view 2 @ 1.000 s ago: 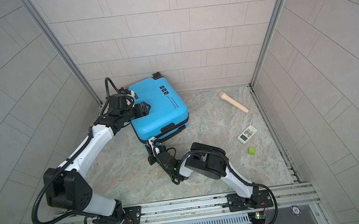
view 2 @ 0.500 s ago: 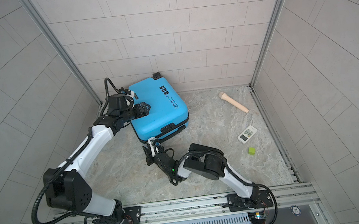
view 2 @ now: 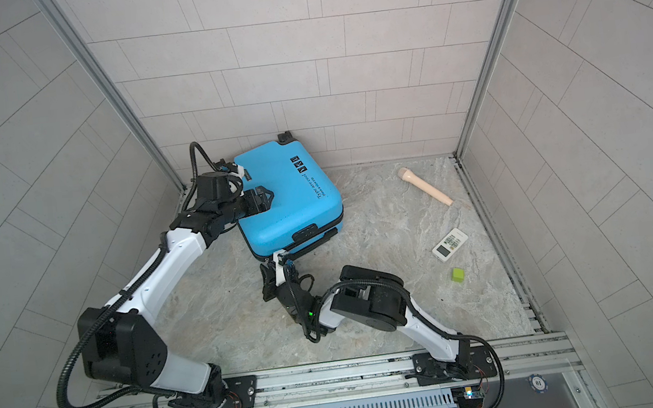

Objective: Pack the luggage

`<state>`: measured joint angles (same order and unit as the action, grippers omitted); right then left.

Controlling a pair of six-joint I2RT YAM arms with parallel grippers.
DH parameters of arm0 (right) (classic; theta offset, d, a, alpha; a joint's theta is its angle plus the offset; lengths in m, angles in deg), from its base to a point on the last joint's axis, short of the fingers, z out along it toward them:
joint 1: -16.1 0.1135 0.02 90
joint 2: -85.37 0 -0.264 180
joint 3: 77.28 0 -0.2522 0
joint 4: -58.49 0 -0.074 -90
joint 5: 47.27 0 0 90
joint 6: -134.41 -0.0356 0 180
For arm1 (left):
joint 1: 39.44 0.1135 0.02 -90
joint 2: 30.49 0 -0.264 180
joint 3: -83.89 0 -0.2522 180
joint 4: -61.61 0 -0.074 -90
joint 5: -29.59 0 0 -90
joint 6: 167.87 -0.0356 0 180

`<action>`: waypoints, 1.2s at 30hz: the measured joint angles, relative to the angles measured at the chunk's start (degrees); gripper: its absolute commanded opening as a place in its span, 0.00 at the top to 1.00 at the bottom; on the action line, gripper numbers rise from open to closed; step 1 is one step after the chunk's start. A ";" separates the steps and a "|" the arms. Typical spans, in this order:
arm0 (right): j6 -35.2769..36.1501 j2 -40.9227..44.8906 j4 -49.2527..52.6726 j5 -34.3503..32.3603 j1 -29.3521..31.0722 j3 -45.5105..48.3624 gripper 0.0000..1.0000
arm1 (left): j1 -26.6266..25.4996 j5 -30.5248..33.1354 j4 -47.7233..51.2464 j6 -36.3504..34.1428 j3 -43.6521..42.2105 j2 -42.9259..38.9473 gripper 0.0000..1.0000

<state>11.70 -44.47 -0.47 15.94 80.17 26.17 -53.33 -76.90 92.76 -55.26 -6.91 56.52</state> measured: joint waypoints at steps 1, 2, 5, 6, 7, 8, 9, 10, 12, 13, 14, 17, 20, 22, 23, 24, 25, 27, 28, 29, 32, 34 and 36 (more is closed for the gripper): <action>-0.52 -0.02 0.26 -0.48 0.09 -0.24 0.74 | 0.00 0.00 0.00 0.00 0.00 0.00 0.17; -0.87 -0.02 0.57 -0.79 0.15 -0.37 0.74 | 0.00 -0.02 -0.02 0.00 0.00 0.00 0.17; -2.27 -0.02 1.73 -1.90 0.24 -0.98 0.78 | 0.00 -0.04 -0.02 0.00 -0.02 -0.02 0.17; -2.54 -0.02 2.10 -2.23 0.24 -1.16 0.80 | 0.00 -0.07 -0.02 0.02 -0.04 -0.02 0.17; -2.82 -0.02 2.43 -2.75 0.24 -1.36 0.81 | 0.00 -0.07 -0.04 0.02 -0.04 -0.02 0.17; -3.02 -0.02 2.69 -3.41 0.24 -1.51 0.83 | 0.00 -0.09 -0.02 0.02 -0.04 -0.07 0.17; -3.39 -0.02 2.91 -4.22 0.22 -1.62 0.84 | 0.00 -0.09 -0.02 0.02 -0.09 -0.11 0.17; -3.52 -0.02 3.02 -4.98 0.15 -1.66 0.86 | 0.00 -0.13 -0.02 0.04 -0.15 -0.15 0.17; -3.91 -0.02 3.06 -5.88 0.04 -1.73 0.87 | 0.00 -0.22 0.00 0.04 -0.20 -0.22 0.17; -4.07 -0.02 2.97 -5.97 0.02 -1.79 0.88 | 0.00 -0.22 0.02 0.04 -0.24 -0.26 0.17; -4.28 -0.02 2.91 -6.01 0.02 -1.84 0.89 | 0.00 -0.22 0.02 0.04 -0.26 -0.26 0.17; -4.87 -0.04 2.32 -5.86 0.02 -1.84 0.92 | 0.00 -0.22 0.02 0.02 -0.37 -0.37 0.17; -4.90 -0.07 1.49 -5.16 0.00 -1.84 0.96 | 0.00 -0.24 0.02 0.04 -0.46 -0.48 0.17; -4.81 -0.07 1.14 -4.83 -0.07 -1.77 0.98 | 0.00 -0.24 0.04 0.04 -0.52 -0.61 0.17; -4.66 -0.07 1.11 -4.57 -0.13 -1.70 1.00 | 0.00 -0.22 0.04 0.02 -0.57 -0.63 0.17; -4.59 -0.07 1.09 -4.26 -0.22 -1.62 1.00 | 0.00 -0.22 0.07 0.02 -0.57 -0.66 0.17; -4.44 -0.02 1.25 -3.96 -0.28 -1.51 1.00 | 0.00 -0.17 0.11 0.02 -0.59 -0.66 0.17; -4.26 0.46 2.27 -3.52 -0.37 -1.27 1.00 | 0.00 -0.17 0.00 0.00 -0.79 -0.68 0.17; -4.20 1.14 3.54 -3.32 -0.42 -1.09 1.00 | 0.00 -0.15 -0.07 -0.02 -0.87 -0.72 0.17; -4.22 1.86 4.87 -3.15 -0.46 -0.83 1.00 | 0.00 -0.15 -0.20 -0.02 -0.98 -0.76 0.17; -4.24 4.33 8.98 -2.58 -0.57 0.22 1.00 | 0.02 -0.04 -0.55 -0.02 -1.44 -0.92 0.17; -4.28 5.77 11.17 -2.84 -0.59 1.03 1.00 | 0.22 -0.22 -0.98 0.00 -1.75 -0.96 0.18; -4.42 7.10 12.66 -3.67 -0.66 2.19 1.00 | 0.39 -0.31 -1.70 0.02 -2.12 -0.96 0.19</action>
<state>7.28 -37.37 12.18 12.27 79.52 28.36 -52.94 -77.21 91.06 -55.24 -9.03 55.55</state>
